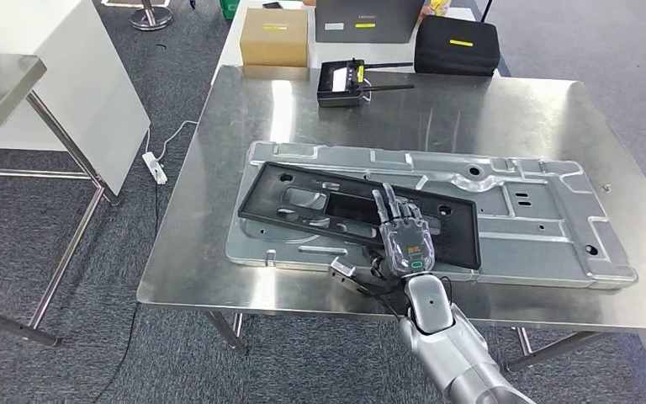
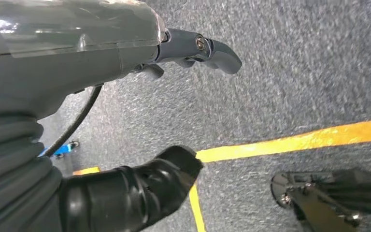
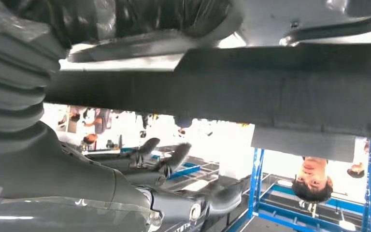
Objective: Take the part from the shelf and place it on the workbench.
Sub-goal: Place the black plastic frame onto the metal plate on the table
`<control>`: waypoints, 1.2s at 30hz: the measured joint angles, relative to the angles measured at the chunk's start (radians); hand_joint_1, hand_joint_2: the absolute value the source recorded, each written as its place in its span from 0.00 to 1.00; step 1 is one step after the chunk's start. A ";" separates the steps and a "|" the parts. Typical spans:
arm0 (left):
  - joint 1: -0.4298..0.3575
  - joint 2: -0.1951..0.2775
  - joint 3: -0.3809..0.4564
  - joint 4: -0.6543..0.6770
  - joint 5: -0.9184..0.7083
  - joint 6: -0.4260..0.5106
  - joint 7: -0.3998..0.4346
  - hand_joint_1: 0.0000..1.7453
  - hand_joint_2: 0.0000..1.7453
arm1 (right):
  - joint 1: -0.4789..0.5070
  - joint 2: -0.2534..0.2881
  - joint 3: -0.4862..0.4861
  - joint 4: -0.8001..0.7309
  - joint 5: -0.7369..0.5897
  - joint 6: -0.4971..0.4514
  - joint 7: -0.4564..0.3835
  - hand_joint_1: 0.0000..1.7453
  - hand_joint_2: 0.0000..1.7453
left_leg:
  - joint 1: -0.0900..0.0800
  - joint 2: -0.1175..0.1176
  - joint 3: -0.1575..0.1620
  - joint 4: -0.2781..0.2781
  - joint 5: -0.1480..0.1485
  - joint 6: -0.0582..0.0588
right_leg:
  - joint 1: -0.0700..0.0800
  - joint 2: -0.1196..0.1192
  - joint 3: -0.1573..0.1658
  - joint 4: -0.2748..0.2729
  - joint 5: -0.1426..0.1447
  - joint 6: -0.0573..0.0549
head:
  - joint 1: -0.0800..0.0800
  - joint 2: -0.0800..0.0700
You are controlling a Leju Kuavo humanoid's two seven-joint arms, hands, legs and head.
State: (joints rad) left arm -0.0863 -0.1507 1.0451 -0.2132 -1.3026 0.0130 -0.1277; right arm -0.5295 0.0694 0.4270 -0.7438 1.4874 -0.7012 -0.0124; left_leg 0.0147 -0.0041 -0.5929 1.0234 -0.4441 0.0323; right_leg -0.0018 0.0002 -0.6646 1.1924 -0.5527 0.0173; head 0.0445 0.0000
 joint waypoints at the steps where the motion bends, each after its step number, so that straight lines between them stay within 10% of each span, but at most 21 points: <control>1: 0.000 0.000 0.000 0.000 0.000 0.000 0.000 0.00 0.00 | 0.001 0.000 -0.003 0.003 -0.003 0.000 -0.002 0.00 0.00 | 0.000 0.000 -0.001 0.000 0.000 0.001 | -0.002 0.000 -0.032 0.066 -0.027 0.004 | 0.000 0.000; 3: 0.000 0.000 0.001 0.000 0.000 0.000 0.001 0.00 0.00 | 0.002 0.000 -0.009 0.008 -0.006 0.000 -0.005 0.00 0.00 | -0.001 0.000 -0.001 0.000 0.000 0.001 | -0.006 0.000 -0.062 0.126 -0.033 0.007 | 0.000 0.000; 8: -0.001 -0.001 0.002 0.000 0.000 0.000 0.002 0.00 0.00 | -0.001 0.000 -0.017 0.014 -0.006 0.000 -0.008 0.00 0.00 | -0.002 -0.002 0.001 0.000 0.000 -0.010 | -0.001 0.000 0.067 -0.143 0.090 -0.010 | 0.000 0.000; 12: 0.000 0.000 0.002 0.000 0.002 0.007 0.008 0.00 0.00 | 0.000 0.001 -0.023 0.016 -0.013 0.000 -0.011 0.00 0.00 | -0.002 -0.002 0.002 -0.004 0.001 -0.032 | 0.003 0.000 0.073 -0.165 0.096 -0.028 | -0.001 0.000; 19: 0.001 0.000 0.003 0.000 0.008 0.017 0.021 0.00 0.00 | 0.007 0.004 -0.040 0.016 -0.032 0.000 -0.020 0.00 0.00 | -0.002 -0.001 -0.103 0.278 -0.163 -0.049 | 0.002 -0.007 0.059 -0.167 0.115 -0.053 | -0.002 0.000; 24: -0.001 0.003 0.003 0.000 0.008 0.017 0.020 0.00 0.00 | 0.009 0.005 -0.048 0.016 -0.035 0.000 -0.024 0.00 0.00 | -0.006 -0.002 0.036 0.033 -0.055 -0.035 | 0.006 -0.005 0.038 -0.142 0.118 -0.047 | -0.002 0.000; 28: -0.001 0.003 0.003 0.000 0.008 0.017 0.020 0.00 0.00 | 0.009 0.006 -0.052 0.016 -0.036 0.000 -0.026 0.00 0.00 | -0.008 -0.001 0.035 0.008 -0.031 -0.015 | 0.006 -0.003 0.028 -0.141 0.131 -0.020 | -0.002 0.000; 30: -0.002 0.003 0.003 0.000 0.008 0.017 0.020 0.00 0.00 | 0.009 0.006 -0.056 0.016 -0.038 0.000 -0.027 0.00 0.00 | -0.005 0.002 0.023 0.000 -0.012 -0.001 | 0.003 0.000 0.012 -0.109 0.094 -0.010 | -0.001 0.000; 34: -0.005 0.005 0.003 0.000 0.010 0.009 0.020 0.00 0.00 | 0.011 0.006 -0.064 0.016 -0.048 0.000 -0.032 0.00 0.00 | -0.005 0.005 -0.021 -0.001 0.022 0.008 | -0.009 0.000 -0.061 0.127 -0.065 0.006 | 0.000 0.000; 36: -0.005 0.006 0.004 0.000 0.011 0.003 0.020 0.00 0.00 | 0.013 0.006 -0.066 0.016 -0.051 0.000 -0.033 0.00 0.00 | -0.005 0.005 -0.043 0.000 0.039 0.004 | -0.013 0.000 -0.037 0.141 -0.057 0.009 | 0.000 0.000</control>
State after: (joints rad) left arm -0.0912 -0.1452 1.0493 -0.2129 -1.2916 0.0164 -0.1076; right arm -0.5168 0.0752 0.3613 -0.7277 1.4363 -0.7012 -0.0454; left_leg 0.0100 0.0007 -0.6361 1.0230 -0.4055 0.0361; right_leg -0.0152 0.0004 -0.7018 1.3332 -0.6093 0.0265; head 0.0443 0.0000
